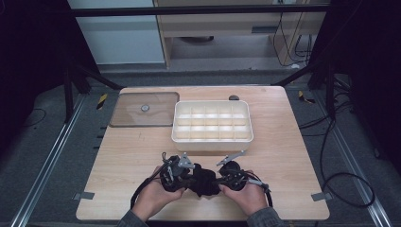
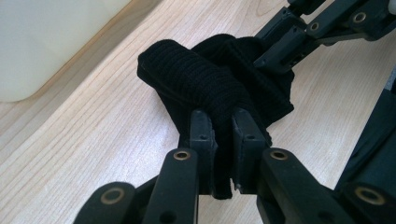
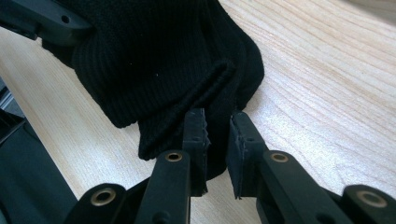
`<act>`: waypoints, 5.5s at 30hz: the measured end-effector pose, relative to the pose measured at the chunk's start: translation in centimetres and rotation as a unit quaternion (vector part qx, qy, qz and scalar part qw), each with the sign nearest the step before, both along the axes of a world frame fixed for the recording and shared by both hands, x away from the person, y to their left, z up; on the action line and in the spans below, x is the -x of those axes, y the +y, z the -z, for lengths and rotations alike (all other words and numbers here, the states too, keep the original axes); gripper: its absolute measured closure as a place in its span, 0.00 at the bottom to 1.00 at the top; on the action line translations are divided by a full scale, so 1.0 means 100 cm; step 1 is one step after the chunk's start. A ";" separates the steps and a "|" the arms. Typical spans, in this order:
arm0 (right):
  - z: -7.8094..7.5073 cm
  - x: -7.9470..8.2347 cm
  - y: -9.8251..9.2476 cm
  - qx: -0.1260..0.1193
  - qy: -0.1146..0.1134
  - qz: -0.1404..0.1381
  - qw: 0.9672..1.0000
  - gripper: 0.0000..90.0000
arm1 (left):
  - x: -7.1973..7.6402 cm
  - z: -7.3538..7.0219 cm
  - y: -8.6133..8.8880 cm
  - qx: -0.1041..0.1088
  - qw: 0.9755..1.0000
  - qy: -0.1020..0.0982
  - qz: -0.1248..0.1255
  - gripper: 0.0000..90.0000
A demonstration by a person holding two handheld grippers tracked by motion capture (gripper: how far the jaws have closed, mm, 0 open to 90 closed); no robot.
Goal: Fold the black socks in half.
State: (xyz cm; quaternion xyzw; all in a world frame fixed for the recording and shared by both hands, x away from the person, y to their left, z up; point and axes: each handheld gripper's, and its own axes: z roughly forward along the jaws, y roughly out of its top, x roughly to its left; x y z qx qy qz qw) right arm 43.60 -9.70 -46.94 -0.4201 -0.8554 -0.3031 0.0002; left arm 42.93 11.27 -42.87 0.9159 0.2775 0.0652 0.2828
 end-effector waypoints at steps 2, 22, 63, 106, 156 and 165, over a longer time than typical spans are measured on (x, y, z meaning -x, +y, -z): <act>0.000 0.000 0.000 0.000 -0.001 -0.001 1.000 0.87 | 0.000 0.000 -0.001 0.002 1.000 -0.002 0.002 0.89; 0.003 0.002 -0.001 -0.008 0.003 0.001 1.000 0.87 | 0.004 0.001 -0.019 0.008 1.000 -0.004 0.027 0.89; 0.005 0.006 -0.017 -0.025 -0.008 0.024 0.999 0.68 | 0.012 0.011 -0.039 -0.013 0.998 -0.014 0.056 0.89; -0.011 0.008 -0.057 -0.041 -0.023 0.065 0.997 0.67 | 0.017 0.003 -0.064 0.006 0.997 0.008 0.072 0.75; -0.011 0.007 -0.062 -0.043 -0.023 0.080 0.996 0.59 | 0.001 0.009 -0.060 0.037 0.998 0.026 0.051 0.68; -0.011 0.007 -0.063 -0.042 -0.025 0.080 0.996 0.58 | 0.001 0.004 -0.060 0.040 0.998 0.026 0.052 0.68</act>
